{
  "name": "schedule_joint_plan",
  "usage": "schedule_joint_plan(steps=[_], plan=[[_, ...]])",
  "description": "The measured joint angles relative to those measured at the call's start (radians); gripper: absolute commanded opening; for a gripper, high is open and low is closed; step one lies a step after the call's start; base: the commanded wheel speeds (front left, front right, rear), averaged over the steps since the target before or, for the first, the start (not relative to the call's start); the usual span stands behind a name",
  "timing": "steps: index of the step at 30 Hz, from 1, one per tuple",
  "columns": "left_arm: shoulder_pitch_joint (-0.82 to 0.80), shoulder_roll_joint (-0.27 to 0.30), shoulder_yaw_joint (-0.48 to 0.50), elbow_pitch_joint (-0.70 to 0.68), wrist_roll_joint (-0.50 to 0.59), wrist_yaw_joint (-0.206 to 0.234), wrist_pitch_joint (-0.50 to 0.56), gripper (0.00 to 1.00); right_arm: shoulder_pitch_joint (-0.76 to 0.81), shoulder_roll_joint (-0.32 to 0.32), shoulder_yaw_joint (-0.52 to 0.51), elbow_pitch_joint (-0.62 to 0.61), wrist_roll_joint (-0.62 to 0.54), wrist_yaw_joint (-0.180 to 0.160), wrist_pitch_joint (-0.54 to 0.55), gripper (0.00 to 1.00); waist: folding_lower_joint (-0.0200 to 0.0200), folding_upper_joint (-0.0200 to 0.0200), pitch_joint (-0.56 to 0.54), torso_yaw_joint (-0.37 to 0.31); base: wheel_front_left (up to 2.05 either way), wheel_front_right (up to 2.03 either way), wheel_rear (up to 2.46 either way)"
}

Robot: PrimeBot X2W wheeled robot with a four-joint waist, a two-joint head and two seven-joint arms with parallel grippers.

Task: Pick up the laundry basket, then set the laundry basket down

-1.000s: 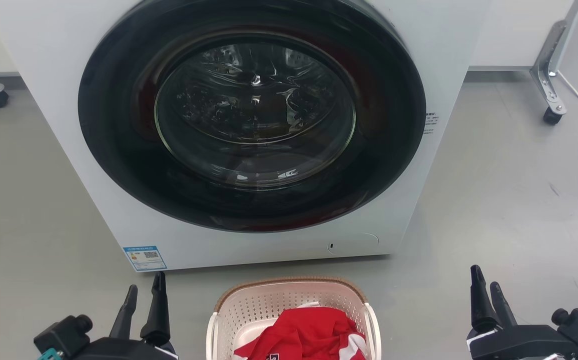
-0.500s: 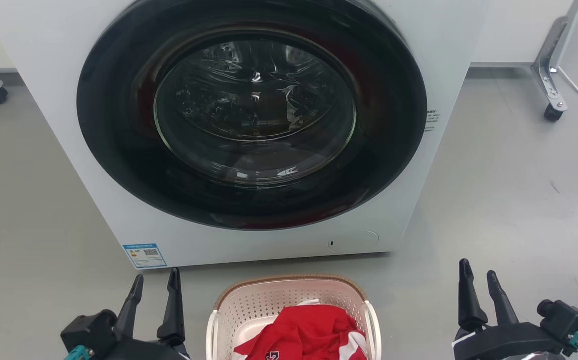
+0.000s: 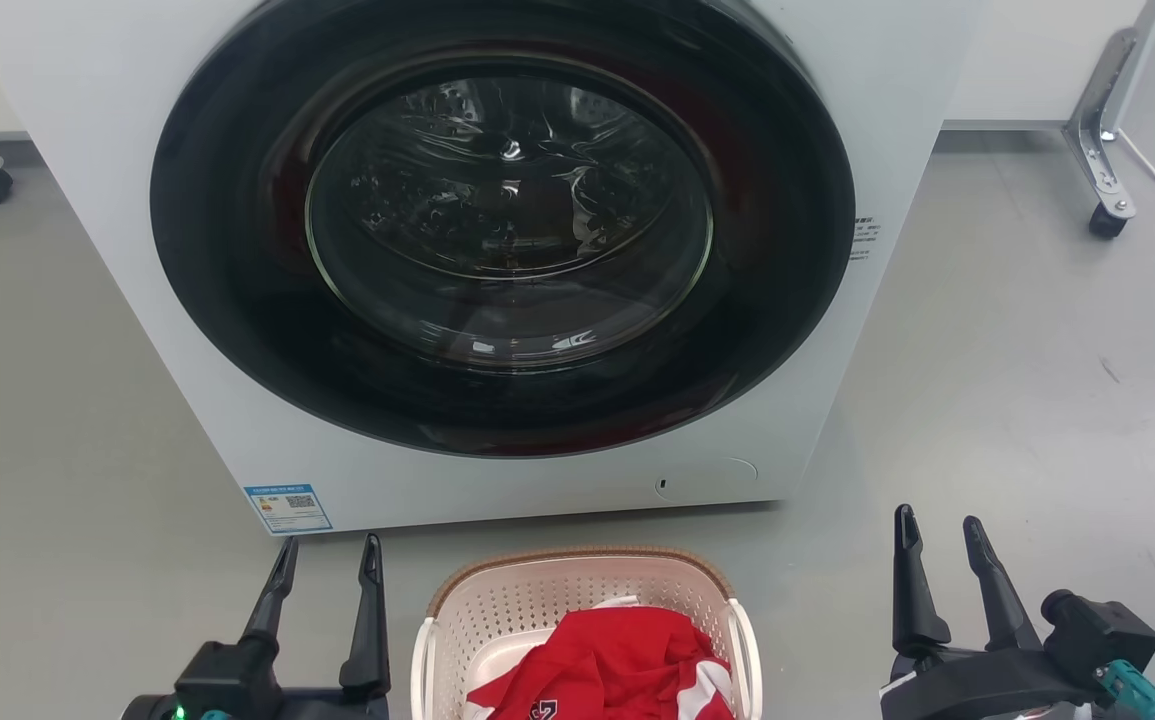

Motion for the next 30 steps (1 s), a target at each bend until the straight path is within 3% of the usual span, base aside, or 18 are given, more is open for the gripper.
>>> schedule_joint_plan(steps=[14,30], plan=[[0.004,0.000,-0.036,-0.024,0.216,0.036,-0.051,1.00,0.000,-0.002,0.031,-0.027,-0.204,-0.026,-0.053,1.00,0.0000,0.0000,-0.002,0.000,0.00,0.00,0.00],[0.026,-0.005,-0.031,-0.022,0.211,0.040,-0.051,1.00,0.020,-0.002,0.031,-0.026,-0.205,-0.024,-0.053,1.00,0.0000,-0.0001,-0.020,-0.001,0.00,0.00,0.00]])
